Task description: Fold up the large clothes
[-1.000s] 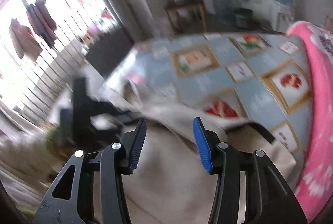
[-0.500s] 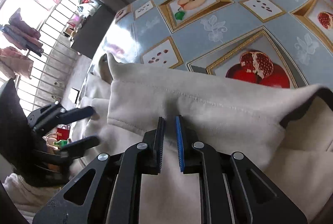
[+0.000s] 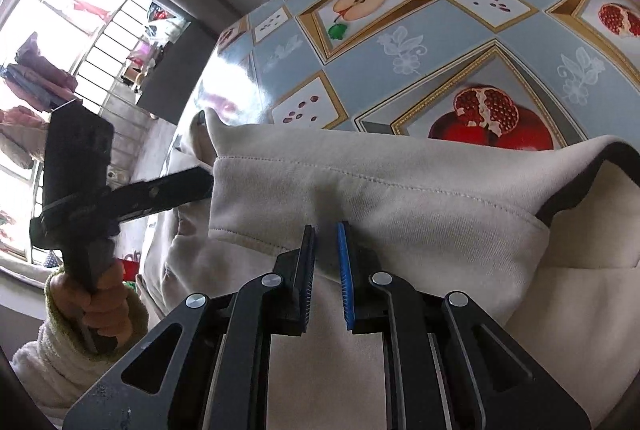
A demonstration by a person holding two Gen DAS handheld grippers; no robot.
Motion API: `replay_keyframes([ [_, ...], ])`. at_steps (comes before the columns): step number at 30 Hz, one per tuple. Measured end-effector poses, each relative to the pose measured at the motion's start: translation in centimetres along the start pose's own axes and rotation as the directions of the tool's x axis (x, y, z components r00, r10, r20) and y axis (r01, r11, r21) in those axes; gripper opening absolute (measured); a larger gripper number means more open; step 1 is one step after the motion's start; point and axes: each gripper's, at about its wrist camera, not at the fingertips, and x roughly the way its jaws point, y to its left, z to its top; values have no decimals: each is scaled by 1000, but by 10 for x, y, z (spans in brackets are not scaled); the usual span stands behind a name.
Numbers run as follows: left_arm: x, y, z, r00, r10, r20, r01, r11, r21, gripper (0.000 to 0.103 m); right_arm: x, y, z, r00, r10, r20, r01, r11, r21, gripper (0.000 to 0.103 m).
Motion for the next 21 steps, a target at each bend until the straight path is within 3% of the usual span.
replay_keyframes([
  [5,4,3,7,1000,-28,4,28,998,-53,49,-4,-4,-3,1000,12,4,-12,1000,4,13],
  [10,1,-1,7,992,-124,-1,124,989,-77,49,-5,-7,-4,1000,28,10,-28,1000,12,13],
  [17,3,2,-1,985,-165,-50,157,977,-141,49,-6,-8,-5,999,36,15,-36,999,18,13],
  [21,3,-5,-8,986,-158,-62,150,982,-115,49,-6,-8,-5,999,35,15,-35,999,18,13],
])
